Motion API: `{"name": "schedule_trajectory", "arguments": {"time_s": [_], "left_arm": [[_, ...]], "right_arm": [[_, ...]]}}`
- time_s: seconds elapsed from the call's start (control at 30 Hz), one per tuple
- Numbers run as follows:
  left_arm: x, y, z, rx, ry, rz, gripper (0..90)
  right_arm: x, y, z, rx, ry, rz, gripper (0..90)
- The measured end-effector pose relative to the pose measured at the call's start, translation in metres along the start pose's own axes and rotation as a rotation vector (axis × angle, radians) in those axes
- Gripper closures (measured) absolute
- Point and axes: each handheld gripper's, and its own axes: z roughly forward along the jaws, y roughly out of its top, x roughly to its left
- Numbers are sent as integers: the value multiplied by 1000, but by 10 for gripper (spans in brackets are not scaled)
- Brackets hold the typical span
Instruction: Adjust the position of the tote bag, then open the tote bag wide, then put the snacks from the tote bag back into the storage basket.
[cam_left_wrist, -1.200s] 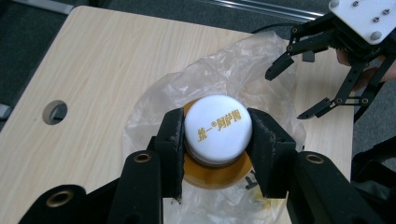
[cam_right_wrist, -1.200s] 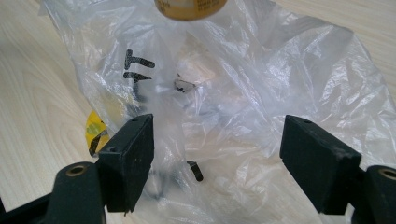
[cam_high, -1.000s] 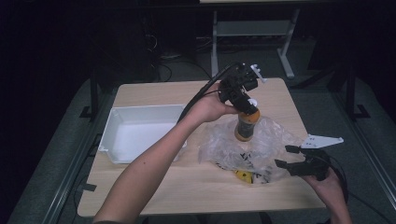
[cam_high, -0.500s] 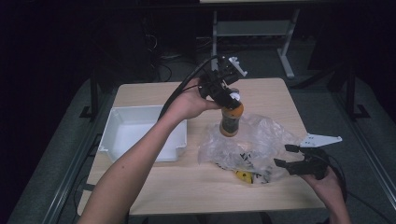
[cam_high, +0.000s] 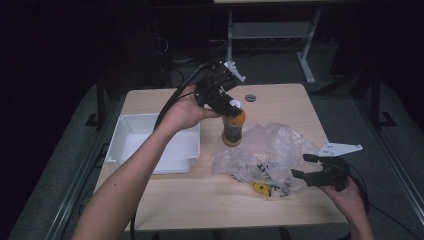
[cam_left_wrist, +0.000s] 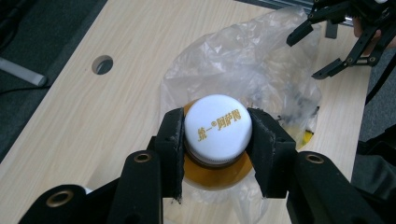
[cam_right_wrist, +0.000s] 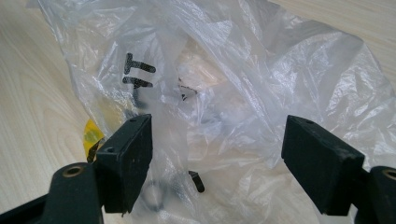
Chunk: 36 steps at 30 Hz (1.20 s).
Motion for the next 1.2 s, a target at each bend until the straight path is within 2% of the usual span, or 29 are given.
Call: {"name": "schedule_trajectory", "arguments": {"time_s": [0.77, 1.07, 1.2], "left_arm": [[13, -30, -22, 12, 35, -43, 591], [20, -46, -30, 4, 36, -73, 591], [24, -56, -35, -4, 50, -92, 591]], "right_arm": [[1, 1, -2, -1, -9, 0, 244], [4, 3, 0, -2, -7, -3, 244], [5, 6, 1, 8, -10, -15, 245]]}}
